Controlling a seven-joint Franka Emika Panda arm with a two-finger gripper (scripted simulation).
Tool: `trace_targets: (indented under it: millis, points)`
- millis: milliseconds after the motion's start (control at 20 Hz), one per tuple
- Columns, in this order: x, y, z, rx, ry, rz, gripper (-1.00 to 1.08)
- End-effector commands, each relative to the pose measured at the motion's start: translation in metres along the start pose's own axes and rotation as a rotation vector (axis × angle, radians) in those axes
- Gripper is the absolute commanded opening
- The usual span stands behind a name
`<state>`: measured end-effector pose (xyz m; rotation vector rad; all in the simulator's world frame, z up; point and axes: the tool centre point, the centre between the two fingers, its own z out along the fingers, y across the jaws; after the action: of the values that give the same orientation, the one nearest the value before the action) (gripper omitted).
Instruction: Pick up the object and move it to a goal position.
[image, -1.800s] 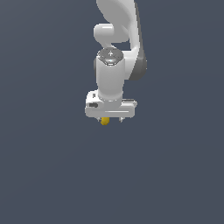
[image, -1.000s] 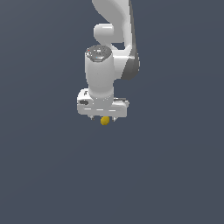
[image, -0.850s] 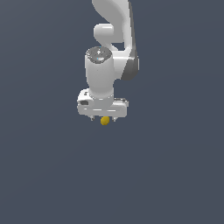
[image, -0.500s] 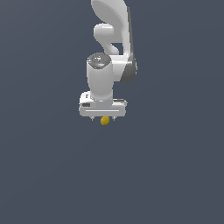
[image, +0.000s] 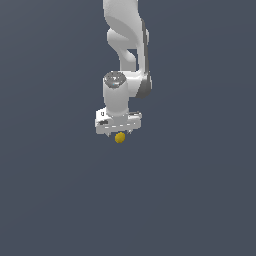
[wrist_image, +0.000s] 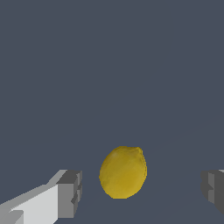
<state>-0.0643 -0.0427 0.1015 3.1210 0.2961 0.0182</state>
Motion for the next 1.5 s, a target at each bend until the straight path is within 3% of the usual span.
trace_targets:
  millis: [0, 400, 1450]
  points:
    - [-0.011, -0.002, 0.009, 0.003, -0.004, -0.038, 1.00]
    - [-0.027, -0.006, 0.023, 0.008, -0.010, -0.091, 1.00]
    - [-0.028, -0.007, 0.073, 0.008, -0.011, -0.092, 1.00]
